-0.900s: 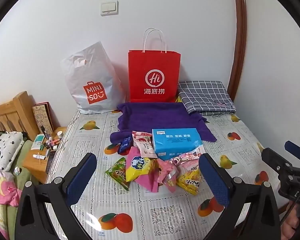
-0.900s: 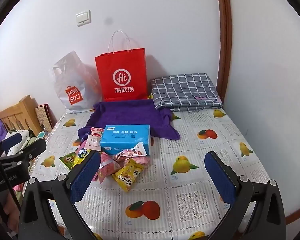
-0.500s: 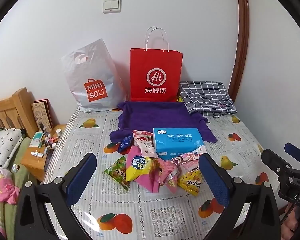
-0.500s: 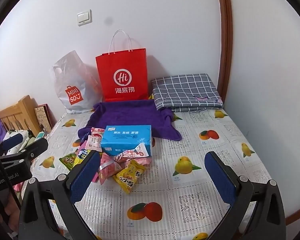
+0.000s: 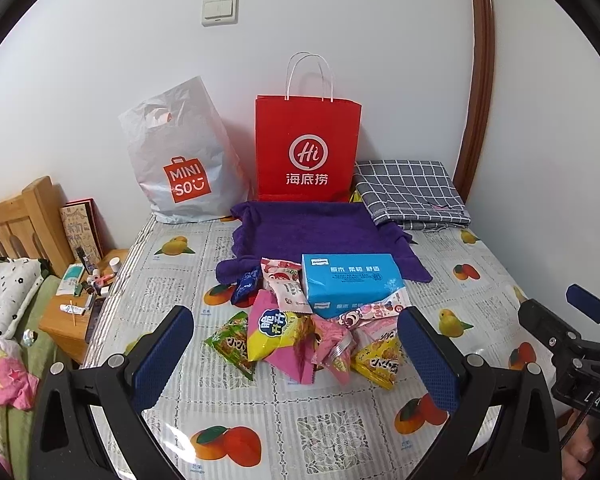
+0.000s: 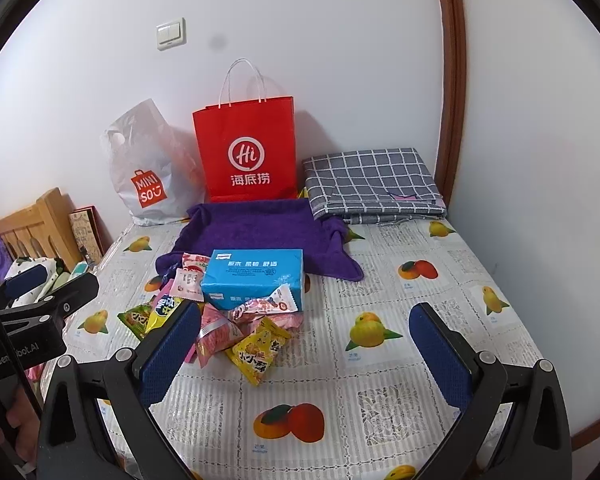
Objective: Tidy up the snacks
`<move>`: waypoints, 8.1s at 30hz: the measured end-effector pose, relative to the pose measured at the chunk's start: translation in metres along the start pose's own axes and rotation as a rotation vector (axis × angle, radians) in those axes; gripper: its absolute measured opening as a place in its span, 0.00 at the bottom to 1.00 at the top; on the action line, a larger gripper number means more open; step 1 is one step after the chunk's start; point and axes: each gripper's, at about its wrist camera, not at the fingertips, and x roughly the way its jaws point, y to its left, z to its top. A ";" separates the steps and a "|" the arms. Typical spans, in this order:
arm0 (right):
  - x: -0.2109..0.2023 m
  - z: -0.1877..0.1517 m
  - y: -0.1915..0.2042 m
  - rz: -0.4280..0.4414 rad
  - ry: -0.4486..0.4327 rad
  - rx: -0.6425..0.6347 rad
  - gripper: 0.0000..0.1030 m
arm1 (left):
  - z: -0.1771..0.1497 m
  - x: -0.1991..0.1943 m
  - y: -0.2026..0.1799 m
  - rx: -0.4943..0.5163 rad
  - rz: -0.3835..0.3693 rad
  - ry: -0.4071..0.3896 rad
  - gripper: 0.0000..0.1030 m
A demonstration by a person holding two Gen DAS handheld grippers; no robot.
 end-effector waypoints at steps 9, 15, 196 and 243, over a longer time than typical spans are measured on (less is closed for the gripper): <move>-0.003 -0.001 -0.001 0.010 -0.010 0.004 1.00 | 0.000 -0.001 0.000 -0.003 -0.004 -0.002 0.99; -0.006 -0.001 -0.002 0.004 -0.013 0.006 1.00 | 0.000 -0.001 -0.002 -0.006 -0.022 -0.010 0.99; 0.216 -0.088 0.006 0.075 0.254 -0.121 0.77 | -0.075 0.215 0.094 -0.055 0.059 0.265 0.59; 0.149 0.045 0.024 0.131 0.102 -0.113 0.49 | 0.060 0.153 0.064 -0.060 -0.138 0.159 0.49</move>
